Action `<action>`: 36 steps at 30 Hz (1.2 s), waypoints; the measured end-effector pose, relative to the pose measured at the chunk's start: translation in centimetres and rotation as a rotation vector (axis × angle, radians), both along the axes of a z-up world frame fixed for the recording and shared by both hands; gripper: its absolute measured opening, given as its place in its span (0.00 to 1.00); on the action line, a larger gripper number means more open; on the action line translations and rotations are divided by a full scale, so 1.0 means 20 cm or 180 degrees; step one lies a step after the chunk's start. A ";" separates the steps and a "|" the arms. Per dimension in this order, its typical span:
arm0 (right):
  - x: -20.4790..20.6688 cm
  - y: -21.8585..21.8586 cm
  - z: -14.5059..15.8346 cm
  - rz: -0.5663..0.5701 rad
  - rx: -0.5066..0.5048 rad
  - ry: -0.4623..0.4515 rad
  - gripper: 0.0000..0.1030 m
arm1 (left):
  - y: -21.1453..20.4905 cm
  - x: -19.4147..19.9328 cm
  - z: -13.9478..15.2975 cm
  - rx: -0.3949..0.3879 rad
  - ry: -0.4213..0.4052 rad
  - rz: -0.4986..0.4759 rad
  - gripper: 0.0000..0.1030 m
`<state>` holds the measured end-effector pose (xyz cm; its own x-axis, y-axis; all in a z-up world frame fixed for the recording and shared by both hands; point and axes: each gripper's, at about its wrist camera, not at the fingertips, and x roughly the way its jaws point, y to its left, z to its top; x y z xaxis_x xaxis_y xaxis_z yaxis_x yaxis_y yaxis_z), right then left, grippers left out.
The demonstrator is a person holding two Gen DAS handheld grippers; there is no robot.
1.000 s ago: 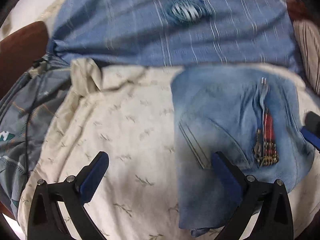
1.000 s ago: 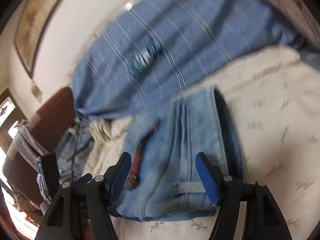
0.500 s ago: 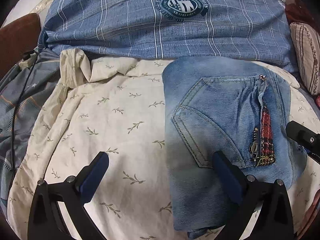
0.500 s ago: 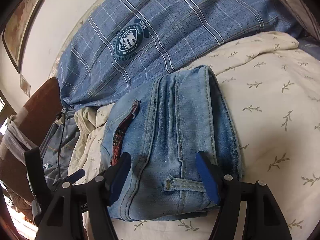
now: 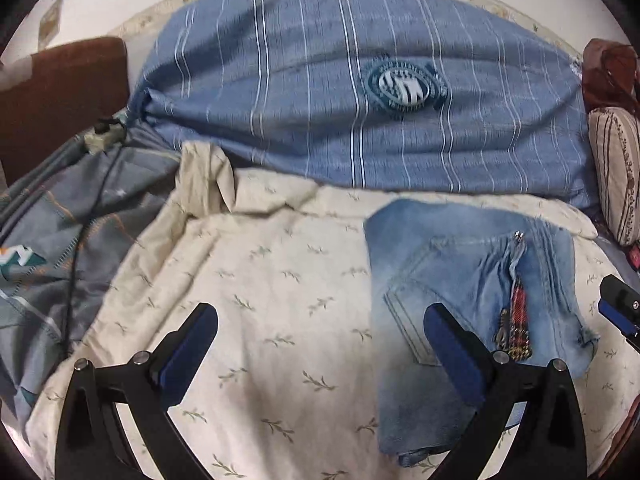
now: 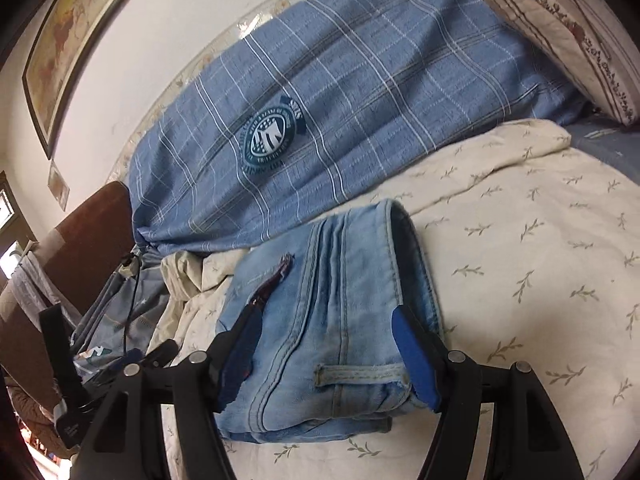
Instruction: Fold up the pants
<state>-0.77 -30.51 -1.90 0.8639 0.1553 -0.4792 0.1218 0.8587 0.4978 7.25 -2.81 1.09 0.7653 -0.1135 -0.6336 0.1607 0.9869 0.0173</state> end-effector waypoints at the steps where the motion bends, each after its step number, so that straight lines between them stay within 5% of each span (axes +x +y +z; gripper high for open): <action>1: 0.00 0.00 0.01 -0.0002 0.0002 -0.0014 0.69 | 0.00 -0.01 0.02 0.0007 -0.0056 -0.0009 0.99; 6: 0.00 0.01 0.03 0.0081 -0.0095 -0.0025 0.70 | -0.04 -0.06 0.06 0.0123 -0.0235 -0.0072 1.00; 36: 0.02 -0.05 0.00 0.0088 0.0031 0.0156 0.70 | -0.10 -0.05 0.02 0.0152 -0.0043 -0.0250 1.00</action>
